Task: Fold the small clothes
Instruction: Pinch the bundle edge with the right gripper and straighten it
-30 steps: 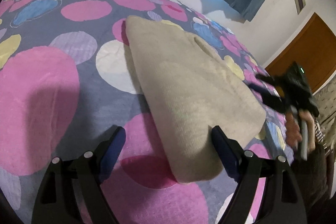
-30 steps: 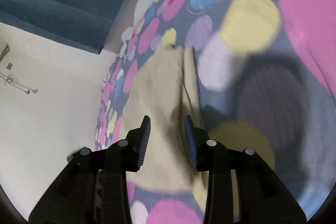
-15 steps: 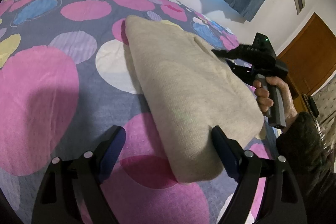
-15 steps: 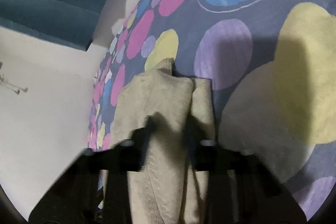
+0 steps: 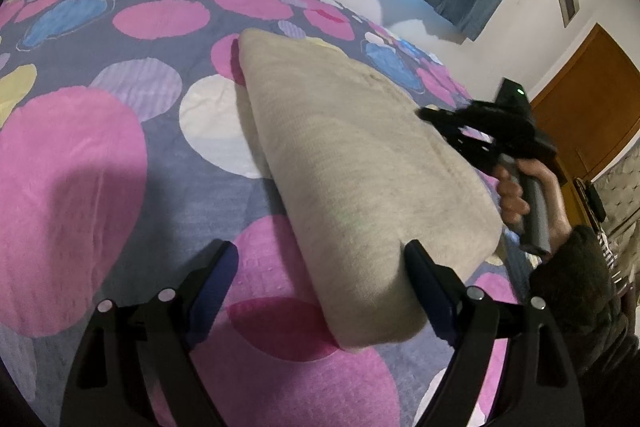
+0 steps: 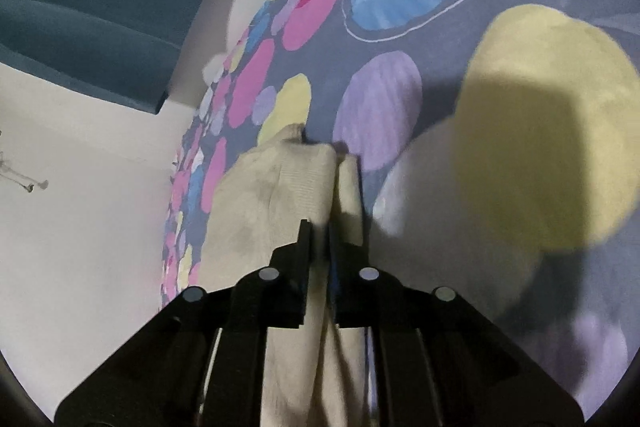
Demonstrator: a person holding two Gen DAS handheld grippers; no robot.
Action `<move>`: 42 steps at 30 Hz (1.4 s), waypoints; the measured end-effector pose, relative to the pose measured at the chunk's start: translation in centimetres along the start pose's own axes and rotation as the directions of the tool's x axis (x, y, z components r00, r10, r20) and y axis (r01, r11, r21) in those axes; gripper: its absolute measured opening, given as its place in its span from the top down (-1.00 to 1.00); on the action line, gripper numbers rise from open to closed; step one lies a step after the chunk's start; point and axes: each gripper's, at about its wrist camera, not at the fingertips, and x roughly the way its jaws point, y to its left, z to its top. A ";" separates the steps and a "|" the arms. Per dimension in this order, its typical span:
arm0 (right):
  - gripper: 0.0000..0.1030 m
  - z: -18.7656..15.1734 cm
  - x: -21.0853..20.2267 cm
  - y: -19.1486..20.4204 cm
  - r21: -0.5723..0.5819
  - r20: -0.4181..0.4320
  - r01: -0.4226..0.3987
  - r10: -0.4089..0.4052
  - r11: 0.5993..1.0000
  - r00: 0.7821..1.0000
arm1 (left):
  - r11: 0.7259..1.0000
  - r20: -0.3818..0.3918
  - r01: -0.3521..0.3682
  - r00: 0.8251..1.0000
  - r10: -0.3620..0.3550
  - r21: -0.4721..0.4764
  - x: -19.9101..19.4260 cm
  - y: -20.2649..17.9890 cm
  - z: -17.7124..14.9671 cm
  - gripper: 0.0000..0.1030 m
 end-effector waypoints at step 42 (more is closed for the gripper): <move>0.78 -11.3 -5.9 -2.3 -0.049 0.040 -0.026 0.028 0.998 0.999 | 1.000 0.006 0.002 1.000 -0.002 -0.001 0.0 0.2 -0.3 -0.65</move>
